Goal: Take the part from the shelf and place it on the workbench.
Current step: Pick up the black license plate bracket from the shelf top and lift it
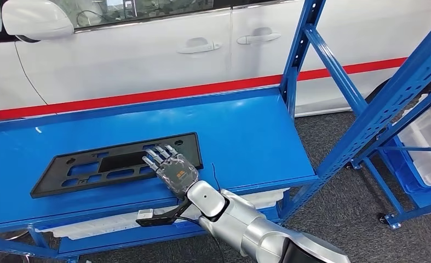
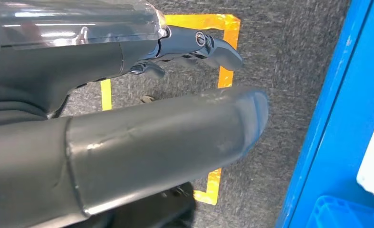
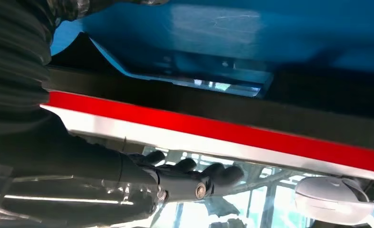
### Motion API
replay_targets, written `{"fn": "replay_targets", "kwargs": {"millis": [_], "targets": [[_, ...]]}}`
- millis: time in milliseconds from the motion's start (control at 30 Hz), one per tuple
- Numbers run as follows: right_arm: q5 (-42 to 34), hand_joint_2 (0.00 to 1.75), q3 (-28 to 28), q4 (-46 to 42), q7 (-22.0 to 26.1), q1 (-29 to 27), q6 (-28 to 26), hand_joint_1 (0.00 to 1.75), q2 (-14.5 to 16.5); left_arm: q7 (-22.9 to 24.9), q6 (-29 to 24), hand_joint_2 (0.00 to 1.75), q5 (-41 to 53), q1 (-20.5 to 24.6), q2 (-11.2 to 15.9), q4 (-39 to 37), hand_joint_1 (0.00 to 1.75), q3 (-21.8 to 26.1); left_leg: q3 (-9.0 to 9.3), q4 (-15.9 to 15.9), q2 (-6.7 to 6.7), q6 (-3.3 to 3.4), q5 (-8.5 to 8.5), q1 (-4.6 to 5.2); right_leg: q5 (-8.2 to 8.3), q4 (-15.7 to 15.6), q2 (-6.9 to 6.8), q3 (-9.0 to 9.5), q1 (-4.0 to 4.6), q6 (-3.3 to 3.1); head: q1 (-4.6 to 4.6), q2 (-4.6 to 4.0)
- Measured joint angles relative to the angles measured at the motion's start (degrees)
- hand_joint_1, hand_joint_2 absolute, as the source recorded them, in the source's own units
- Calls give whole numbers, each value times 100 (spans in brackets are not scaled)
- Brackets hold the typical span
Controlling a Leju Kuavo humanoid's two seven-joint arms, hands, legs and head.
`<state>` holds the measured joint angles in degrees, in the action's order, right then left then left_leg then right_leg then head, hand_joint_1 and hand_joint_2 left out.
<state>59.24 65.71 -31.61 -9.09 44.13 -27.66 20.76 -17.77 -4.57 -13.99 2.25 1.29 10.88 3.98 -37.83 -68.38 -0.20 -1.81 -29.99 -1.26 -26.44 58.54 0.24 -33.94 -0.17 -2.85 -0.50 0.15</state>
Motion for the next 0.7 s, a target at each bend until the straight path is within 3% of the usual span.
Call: {"fn": "replay_targets", "kwargs": {"millis": [67,100,200,267,367,400,433,467,567,633,700], "targets": [[116,175,5,80,56,30,32,0,8,-16,3,0,-10,4,8,0,0,1,369,764,-1,45,298,16,-26,27,10,8,10,34,0,0],[203,175,9,120,90,43,48,0,10,-27,8,0,-14,6,12,0,0,1,478,992,-5,74,354,32,-31,34,13,6,18,60,0,0],[507,175,47,212,162,67,115,0,15,-56,27,0,-15,-3,11,0,0,2,531,1112,-13,165,368,53,-19,17,15,9,28,142,0,0],[624,175,87,253,169,81,139,0,18,-68,35,0,-13,-2,7,0,0,2,557,1164,1,239,407,25,-139,153,11,-32,27,202,1,0],[729,175,139,316,162,83,183,0,16,-78,39,0,-10,-2,4,0,0,3,555,1189,24,300,434,13,-688,1160,6,-481,3,271,1,0],[770,175,165,332,155,82,198,0,16,-80,39,0,-8,-6,4,0,0,5,551,1187,28,302,435,15,-809,1493,5,-636,-6,282,1,0],[808,175,194,343,143,81,212,0,15,-83,38,0,-4,-10,4,0,0,7,551,1186,31,303,436,16,-821,1644,5,-704,-12,287,1,0],[843,175,220,348,125,80,220,0,15,-85,35,0,1,-12,4,0,0,9,556,1184,31,301,435,16,-720,1565,4,-655,-16,283,1,0],[903,175,261,348,49,80,230,0,23,-86,6,0,17,-15,2,0,0,12,579,1168,15,274,422,27,-197,424,2,-50,-3,216,2,0],[897,175,263,345,-9,78,221,0,34,-83,-10,0,30,-18,1,0,0,15,577,1155,5,215,413,44,-95,5,2,153,23,167,1,0],[865,175,263,334,-65,80,213,0,43,-79,-20,0,48,-20,3,0,0,18,584,1169,2,136,417,40,-84,-31,7,154,33,113,1,0]]}}
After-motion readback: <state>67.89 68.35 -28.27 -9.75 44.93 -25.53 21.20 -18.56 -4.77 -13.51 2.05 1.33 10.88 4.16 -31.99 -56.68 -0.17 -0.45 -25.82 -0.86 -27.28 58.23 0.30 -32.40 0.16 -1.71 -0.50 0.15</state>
